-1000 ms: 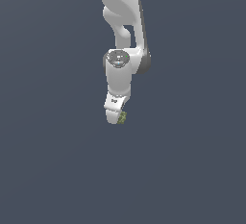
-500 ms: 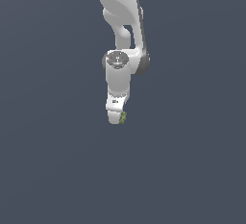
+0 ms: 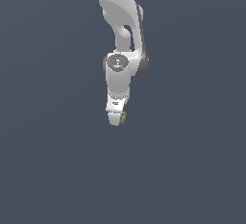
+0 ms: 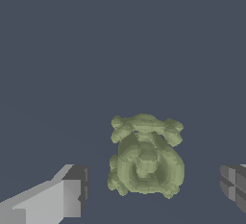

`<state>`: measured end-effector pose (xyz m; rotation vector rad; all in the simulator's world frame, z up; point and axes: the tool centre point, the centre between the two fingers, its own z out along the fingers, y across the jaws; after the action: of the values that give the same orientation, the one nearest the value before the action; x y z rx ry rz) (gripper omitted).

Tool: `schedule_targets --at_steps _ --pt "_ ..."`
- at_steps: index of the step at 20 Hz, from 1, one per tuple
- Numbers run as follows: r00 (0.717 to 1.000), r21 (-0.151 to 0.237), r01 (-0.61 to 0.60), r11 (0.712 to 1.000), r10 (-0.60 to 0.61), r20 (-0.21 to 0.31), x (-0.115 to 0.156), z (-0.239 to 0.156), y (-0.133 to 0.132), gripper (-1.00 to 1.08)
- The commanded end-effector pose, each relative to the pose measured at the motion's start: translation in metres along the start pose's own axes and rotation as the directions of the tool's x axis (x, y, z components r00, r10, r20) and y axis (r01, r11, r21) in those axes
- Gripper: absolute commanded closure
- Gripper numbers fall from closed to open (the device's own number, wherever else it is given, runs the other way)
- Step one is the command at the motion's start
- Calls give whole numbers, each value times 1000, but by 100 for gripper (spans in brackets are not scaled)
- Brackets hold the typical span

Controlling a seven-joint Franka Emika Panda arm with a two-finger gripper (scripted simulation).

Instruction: Pick up the object and move it to a goal position.

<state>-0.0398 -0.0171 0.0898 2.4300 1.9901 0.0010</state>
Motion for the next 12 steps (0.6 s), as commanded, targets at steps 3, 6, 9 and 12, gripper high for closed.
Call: schedule_targets --at_steps 3,6,9,12 --pt "1000 1 2 1000 -2 0 0 21 -1 -92" --pt "1000 1 4 1000 -4 0 0 33 -1 -92" --pt "1000 1 4 1000 -4 0 0 39 -1 -92" --pt "1000 1 4 1000 -4 0 0 40 0 108"
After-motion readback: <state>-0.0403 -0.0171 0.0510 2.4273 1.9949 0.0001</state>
